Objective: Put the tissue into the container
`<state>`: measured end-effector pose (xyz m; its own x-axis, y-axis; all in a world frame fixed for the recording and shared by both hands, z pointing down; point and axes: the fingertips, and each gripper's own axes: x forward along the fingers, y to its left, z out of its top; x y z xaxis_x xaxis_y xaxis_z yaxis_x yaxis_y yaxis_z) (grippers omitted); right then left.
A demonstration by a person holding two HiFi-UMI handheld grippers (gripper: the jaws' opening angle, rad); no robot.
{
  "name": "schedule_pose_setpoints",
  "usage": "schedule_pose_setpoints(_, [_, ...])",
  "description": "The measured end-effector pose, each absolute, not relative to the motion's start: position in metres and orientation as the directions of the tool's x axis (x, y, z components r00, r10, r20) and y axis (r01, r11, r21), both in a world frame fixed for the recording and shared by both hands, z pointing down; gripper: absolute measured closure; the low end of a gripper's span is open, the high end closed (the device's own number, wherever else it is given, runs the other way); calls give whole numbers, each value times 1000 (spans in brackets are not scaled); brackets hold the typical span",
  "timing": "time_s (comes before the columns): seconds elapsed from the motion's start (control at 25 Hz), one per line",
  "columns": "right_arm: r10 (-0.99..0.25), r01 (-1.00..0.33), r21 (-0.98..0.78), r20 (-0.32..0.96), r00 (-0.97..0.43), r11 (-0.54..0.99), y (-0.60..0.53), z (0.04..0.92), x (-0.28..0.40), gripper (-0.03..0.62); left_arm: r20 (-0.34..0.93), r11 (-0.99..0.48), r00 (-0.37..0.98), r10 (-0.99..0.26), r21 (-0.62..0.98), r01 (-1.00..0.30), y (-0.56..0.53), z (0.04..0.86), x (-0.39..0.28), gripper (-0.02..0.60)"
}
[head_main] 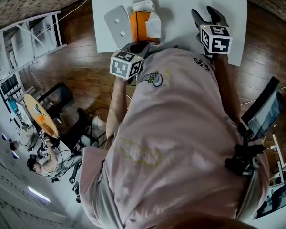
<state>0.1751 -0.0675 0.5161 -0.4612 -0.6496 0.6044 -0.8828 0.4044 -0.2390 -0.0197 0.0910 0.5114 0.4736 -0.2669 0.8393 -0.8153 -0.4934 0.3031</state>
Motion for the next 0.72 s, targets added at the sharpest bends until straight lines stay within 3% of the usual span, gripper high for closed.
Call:
schedule_pose_setpoints(0.2, [-655, -878, -215, 596, -464, 427, -70, 513, 168, 339, 820, -511, 540, -188, 388, -767, 81, 532, 5, 580])
schedule_pose_setpoints(0.32, [-658, -880, -214, 594, -462, 424, -70, 510, 169, 339, 748, -482, 533, -395, 325, -814, 65, 466, -16, 580])
schedule_pose_setpoints(0.4, [-660, -884, -220, 597, -456, 412, -71, 512, 172, 339, 734, -428, 399, -550, 163, -889, 45, 446, -45, 580])
schedule_pose_setpoints(0.48, [-660, -888, -221, 602, -449, 403, -71, 515, 176, 339, 767, -376, 213, -605, -39, -926, 27, 481, -75, 580])
schedule_pose_setpoints(0.56, [-664, -888, -210, 599, -448, 409, -72, 513, 175, 339, 840, -393, 74, -538, -172, -903, 19, 543, -92, 580])
schedule_pose_setpoints(0.64, [-671, -884, -198, 587, -453, 423, -73, 507, 167, 340, 893, -476, 29, -449, -211, -854, 19, 576, -98, 595])
schedule_pose_setpoints(0.72, [-675, -882, -191, 581, -456, 431, -74, 504, 162, 340, 862, -458, 6, -507, -263, -849, 8, 554, -110, 581])
